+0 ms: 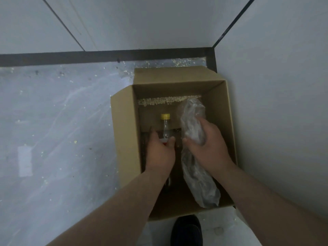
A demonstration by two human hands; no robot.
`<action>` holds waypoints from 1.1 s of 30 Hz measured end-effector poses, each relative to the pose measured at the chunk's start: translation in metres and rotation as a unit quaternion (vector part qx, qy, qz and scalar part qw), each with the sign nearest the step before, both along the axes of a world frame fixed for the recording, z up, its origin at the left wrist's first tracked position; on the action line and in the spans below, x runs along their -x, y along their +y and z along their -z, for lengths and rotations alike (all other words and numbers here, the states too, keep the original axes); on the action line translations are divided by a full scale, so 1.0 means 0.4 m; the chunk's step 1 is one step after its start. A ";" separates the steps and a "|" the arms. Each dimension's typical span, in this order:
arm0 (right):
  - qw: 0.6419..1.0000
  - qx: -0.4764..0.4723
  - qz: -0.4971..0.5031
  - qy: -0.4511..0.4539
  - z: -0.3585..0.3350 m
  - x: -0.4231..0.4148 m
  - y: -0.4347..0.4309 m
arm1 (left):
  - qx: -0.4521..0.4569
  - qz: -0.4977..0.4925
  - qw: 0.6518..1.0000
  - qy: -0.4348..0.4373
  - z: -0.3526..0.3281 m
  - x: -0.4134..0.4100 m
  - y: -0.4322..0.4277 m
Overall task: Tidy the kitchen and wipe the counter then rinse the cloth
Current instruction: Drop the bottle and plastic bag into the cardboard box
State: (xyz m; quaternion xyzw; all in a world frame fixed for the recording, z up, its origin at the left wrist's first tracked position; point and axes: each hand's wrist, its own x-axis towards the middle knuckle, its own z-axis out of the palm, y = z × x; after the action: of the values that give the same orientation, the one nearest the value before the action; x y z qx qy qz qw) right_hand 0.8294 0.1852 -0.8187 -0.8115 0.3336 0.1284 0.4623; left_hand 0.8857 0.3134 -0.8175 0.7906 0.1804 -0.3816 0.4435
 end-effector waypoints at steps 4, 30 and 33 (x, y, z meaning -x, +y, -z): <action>0.998 0.053 -0.041 0.009 -0.002 -0.030 -0.007 | 0.018 0.057 0.997 -0.048 -0.051 -0.017 0.013; 0.998 0.025 -0.038 0.038 -0.838 -0.091 0.150 | -0.071 0.417 0.884 -0.198 -0.842 -0.243 0.330; 0.998 0.036 -0.048 0.024 -1.030 -0.092 0.157 | -0.068 0.382 0.900 -0.196 -1.013 -0.246 0.375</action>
State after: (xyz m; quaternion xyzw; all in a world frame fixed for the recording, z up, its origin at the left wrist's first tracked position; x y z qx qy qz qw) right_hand 0.8663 0.2482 -0.4068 -0.8392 0.3099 0.1581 0.4181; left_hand 0.9841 0.4632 -0.4124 0.8857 -0.2009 -0.3461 0.2353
